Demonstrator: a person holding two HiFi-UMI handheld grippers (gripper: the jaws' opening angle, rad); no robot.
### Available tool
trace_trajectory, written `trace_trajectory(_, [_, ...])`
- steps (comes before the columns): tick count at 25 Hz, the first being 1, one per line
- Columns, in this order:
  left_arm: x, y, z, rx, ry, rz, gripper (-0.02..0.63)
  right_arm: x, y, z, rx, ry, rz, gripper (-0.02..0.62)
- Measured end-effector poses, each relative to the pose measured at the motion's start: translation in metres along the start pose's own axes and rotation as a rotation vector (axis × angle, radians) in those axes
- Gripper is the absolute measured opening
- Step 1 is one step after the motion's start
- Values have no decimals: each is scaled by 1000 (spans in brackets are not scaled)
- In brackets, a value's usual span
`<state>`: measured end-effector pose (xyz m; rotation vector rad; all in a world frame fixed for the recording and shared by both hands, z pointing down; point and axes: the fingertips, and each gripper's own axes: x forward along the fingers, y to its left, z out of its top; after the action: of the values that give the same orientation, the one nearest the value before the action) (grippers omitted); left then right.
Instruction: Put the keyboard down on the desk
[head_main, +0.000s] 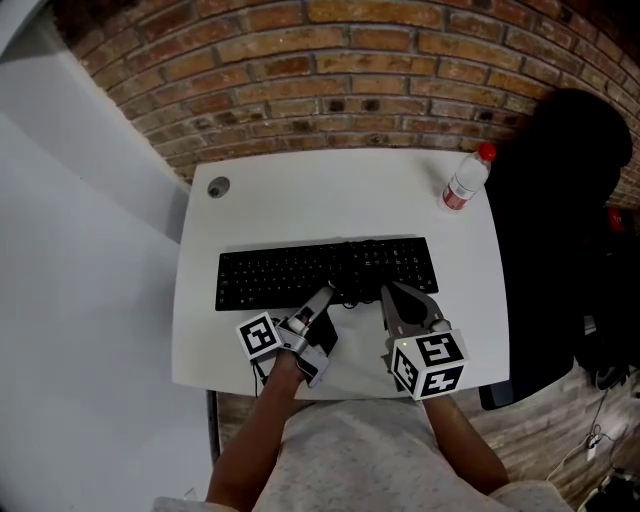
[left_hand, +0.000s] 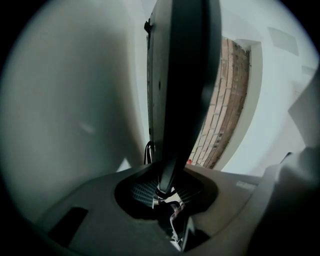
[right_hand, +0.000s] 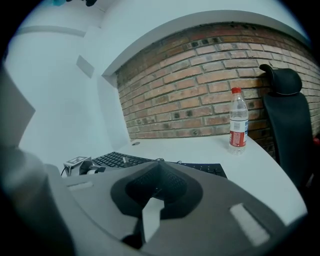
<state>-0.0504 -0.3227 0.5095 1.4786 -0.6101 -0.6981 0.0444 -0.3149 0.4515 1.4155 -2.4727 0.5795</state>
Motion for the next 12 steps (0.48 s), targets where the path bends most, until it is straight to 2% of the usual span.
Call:
trace_trajectory(4, [3, 6, 0, -4, 17, 18, 77, 7, -2, 1, 4, 10, 19, 9])
trace_trajectory(12, [8, 11, 0, -20, 0, 44, 91, 11, -7, -1, 10, 24, 45, 9])
